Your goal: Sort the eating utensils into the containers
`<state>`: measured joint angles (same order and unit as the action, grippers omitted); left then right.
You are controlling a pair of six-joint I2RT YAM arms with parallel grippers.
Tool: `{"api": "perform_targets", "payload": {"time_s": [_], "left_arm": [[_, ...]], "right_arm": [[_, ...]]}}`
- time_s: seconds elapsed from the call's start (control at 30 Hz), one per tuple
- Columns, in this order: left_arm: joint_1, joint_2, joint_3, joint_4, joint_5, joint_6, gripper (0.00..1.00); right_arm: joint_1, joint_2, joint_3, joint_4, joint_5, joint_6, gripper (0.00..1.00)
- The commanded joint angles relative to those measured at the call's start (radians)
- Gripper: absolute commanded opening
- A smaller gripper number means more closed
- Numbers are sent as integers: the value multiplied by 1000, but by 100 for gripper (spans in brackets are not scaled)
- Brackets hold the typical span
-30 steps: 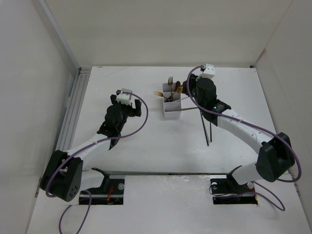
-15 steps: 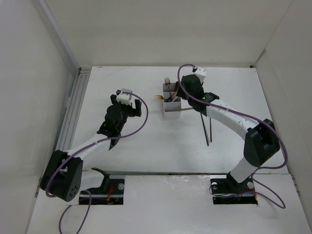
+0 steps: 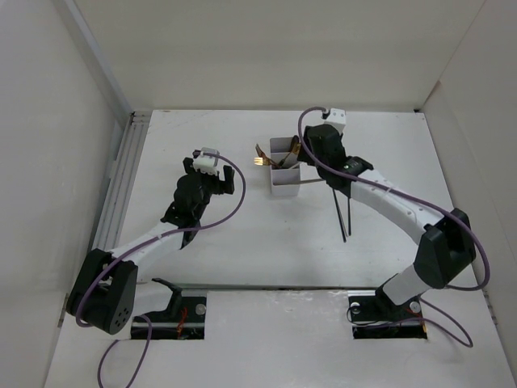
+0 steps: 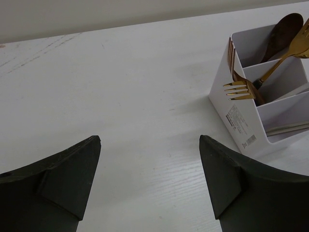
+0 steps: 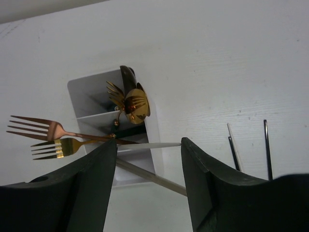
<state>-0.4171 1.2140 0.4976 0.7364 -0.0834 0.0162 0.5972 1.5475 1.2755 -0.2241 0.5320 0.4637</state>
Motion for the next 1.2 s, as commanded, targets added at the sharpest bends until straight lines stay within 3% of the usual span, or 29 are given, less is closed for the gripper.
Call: {"api": "perform_targets", "payload": {"time_s": [0.0,0.3,0.57,0.87,1.17], "left_arm": [[5,-18,-10,49,7,-12,81],[5,-27,-19,49,7,-12,81],[5,-27,-19,49,7,-12,81],[5,-27,-19,49,7,-12,81],[5,-27,-19,40,7,-2,82]], "right_arm": [[9,-12,-33,49,-36,1,60],[9,89,36,-9,-36,144,57],[-22,143,71,0,6,155,36],[-33,134,56,-11,5,173,39],[-77,203,107,20,17,173,21]]}}
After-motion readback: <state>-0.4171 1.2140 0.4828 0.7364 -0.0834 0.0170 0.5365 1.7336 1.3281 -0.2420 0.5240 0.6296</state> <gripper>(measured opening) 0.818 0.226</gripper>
